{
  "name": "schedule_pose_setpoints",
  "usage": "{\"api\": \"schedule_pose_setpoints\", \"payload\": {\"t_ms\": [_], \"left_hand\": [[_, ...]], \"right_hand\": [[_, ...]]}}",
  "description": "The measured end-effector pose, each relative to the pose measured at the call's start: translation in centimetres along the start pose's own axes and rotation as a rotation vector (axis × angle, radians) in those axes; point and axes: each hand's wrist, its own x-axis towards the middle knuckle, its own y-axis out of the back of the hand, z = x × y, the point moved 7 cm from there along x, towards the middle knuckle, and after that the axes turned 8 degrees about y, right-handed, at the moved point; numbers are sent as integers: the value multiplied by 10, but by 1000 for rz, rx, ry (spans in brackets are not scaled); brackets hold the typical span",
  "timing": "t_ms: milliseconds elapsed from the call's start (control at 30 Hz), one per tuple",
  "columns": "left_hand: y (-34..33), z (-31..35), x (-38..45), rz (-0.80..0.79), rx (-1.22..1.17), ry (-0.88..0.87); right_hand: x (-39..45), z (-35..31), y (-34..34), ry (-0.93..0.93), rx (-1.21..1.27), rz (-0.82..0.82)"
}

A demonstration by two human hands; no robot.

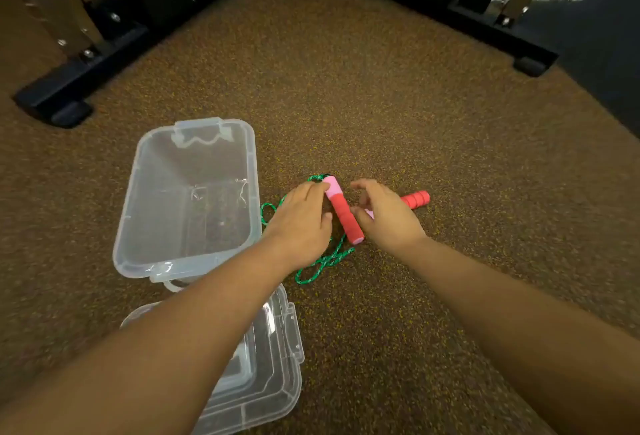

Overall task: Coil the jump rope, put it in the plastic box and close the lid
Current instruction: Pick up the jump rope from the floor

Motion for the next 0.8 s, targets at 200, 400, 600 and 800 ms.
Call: {"api": "schedule_pose_setpoints", "payload": {"t_ms": [200, 400, 600, 800], "left_hand": [[-18, -13, 3, -6, -52, 66], [-35, -28, 2, -23, -97, 116], [-41, -32, -3, -37, -139, 125], [-43, -33, -11, -59, -174, 125]], "right_hand": [[11, 19, -31, -135, -127, -150], [42, 26, -43, -94, -481, -119], [56, 41, -75, -167, -506, -198], [65, 34, -70, -175, -410, -81]]}}
